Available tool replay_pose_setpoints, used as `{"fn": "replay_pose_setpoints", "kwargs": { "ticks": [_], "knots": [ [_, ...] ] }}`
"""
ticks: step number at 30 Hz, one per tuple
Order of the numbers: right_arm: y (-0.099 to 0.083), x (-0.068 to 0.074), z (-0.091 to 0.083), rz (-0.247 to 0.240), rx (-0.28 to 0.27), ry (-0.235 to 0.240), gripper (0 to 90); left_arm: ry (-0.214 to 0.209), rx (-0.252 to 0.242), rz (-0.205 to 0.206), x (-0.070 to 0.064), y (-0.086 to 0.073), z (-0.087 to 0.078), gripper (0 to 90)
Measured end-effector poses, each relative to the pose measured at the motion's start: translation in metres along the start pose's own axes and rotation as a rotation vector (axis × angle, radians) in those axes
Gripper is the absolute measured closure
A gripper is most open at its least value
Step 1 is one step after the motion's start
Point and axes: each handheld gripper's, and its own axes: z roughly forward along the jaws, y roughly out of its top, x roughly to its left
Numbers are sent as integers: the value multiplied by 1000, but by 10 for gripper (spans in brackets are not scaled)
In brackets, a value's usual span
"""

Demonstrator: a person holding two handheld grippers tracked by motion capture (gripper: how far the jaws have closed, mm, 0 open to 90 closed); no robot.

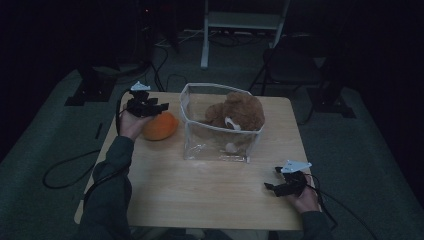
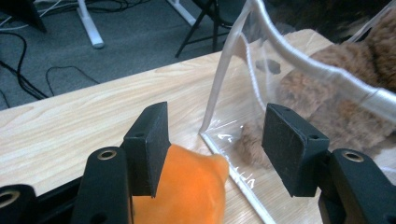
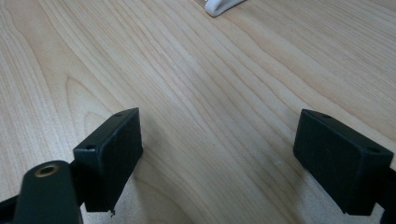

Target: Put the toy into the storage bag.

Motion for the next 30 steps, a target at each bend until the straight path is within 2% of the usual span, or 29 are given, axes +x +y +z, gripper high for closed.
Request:
{"fn": "replay_pose_setpoints", "kwargs": {
  "ticks": [8,18,20,21,23,28,30],
  "knots": [
    [0,0,0,1,0,0,149,15,11,-40,9,-14,2,411],
    [0,0,0,1,0,0,149,57,33,-93,21,-30,5,387],
    [0,0,0,0,0,-1,149,62,38,-99,22,-31,5,364],
    [0,0,0,1,0,-1,149,70,40,-122,24,-33,5,354],
    [0,0,0,1,0,0,149,97,41,-130,26,-34,5,294],
    [0,0,0,1,0,0,148,114,60,-164,30,-36,6,194],
    [0,0,0,1,0,0,149,117,67,-181,32,-38,8,186]
  ]
}}
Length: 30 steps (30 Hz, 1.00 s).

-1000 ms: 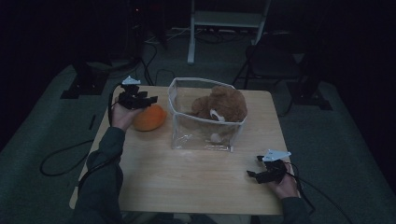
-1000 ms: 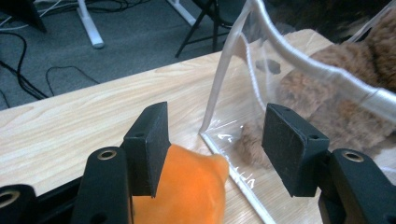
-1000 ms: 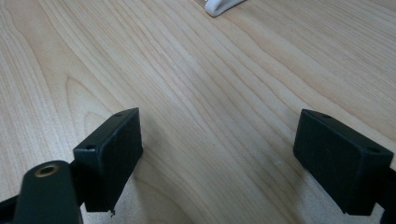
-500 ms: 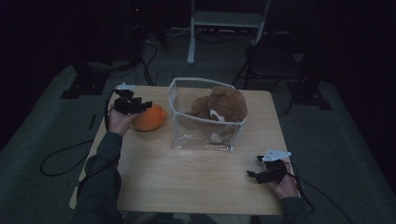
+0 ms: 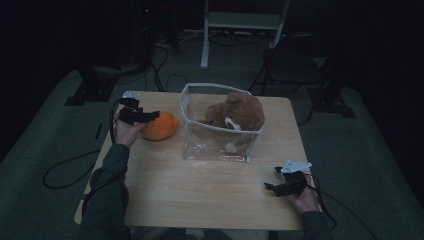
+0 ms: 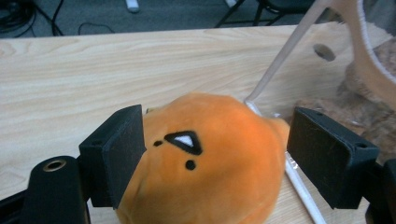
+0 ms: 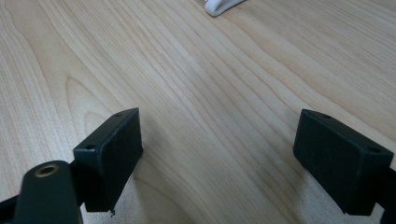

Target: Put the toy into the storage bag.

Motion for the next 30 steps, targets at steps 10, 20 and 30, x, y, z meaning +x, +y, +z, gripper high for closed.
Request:
{"fn": "replay_pose_setpoints", "kwargs": {
  "ticks": [10,20,30],
  "knots": [
    [0,0,0,-1,0,0,149,21,44,-42,12,-12,11,168],
    [0,0,0,-1,0,0,148,-13,48,-95,23,-21,18,155],
    [0,0,0,-1,0,0,149,-41,82,-130,22,-25,30,93]
  ]
}}
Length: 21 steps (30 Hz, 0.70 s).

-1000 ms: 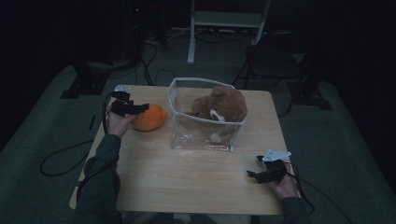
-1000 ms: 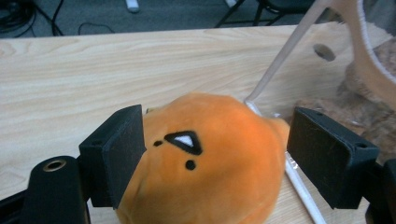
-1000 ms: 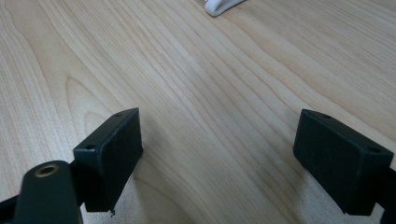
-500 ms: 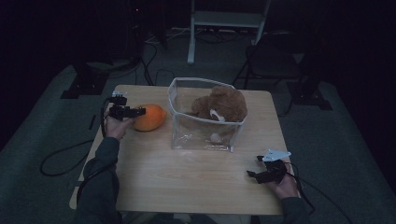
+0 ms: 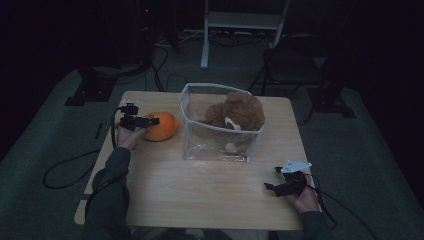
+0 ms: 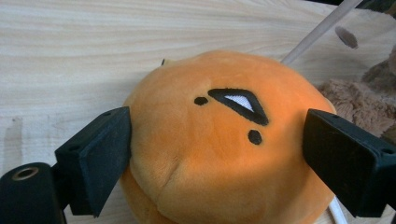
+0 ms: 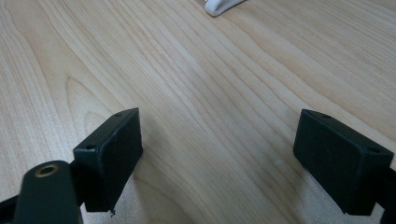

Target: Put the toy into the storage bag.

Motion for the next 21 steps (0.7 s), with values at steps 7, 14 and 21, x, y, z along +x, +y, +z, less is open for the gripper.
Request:
{"fn": "replay_pose_setpoints", "kwargs": {
  "ticks": [7,14,21],
  "knots": [
    [0,0,0,0,0,0,148,-32,11,-17,2,-3,7,70],
    [0,0,0,0,0,0,148,-60,17,-22,-1,-4,11,70],
    [0,0,0,0,0,0,148,-66,38,18,-8,-4,12,95]
  ]
}}
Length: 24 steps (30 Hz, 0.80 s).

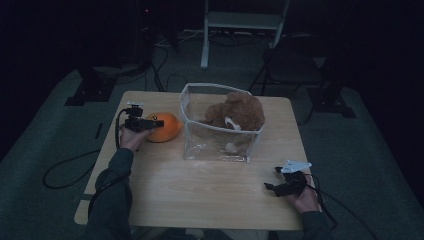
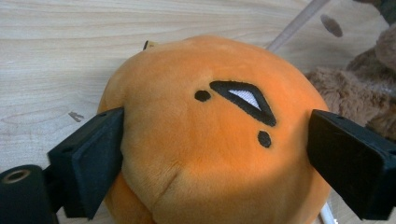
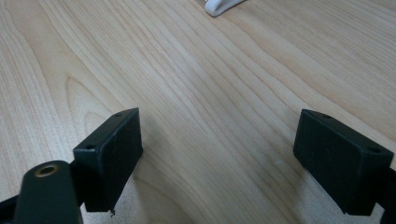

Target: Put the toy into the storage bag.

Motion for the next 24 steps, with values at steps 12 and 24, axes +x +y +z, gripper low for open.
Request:
{"fn": "replay_pose_setpoints", "kwargs": {
  "ticks": [12,24],
  "knots": [
    [0,0,0,-1,0,0,148,49,-5,159,-28,3,0,410],
    [0,0,0,0,0,0,149,46,-48,190,-40,5,-3,513]
  ]
}}
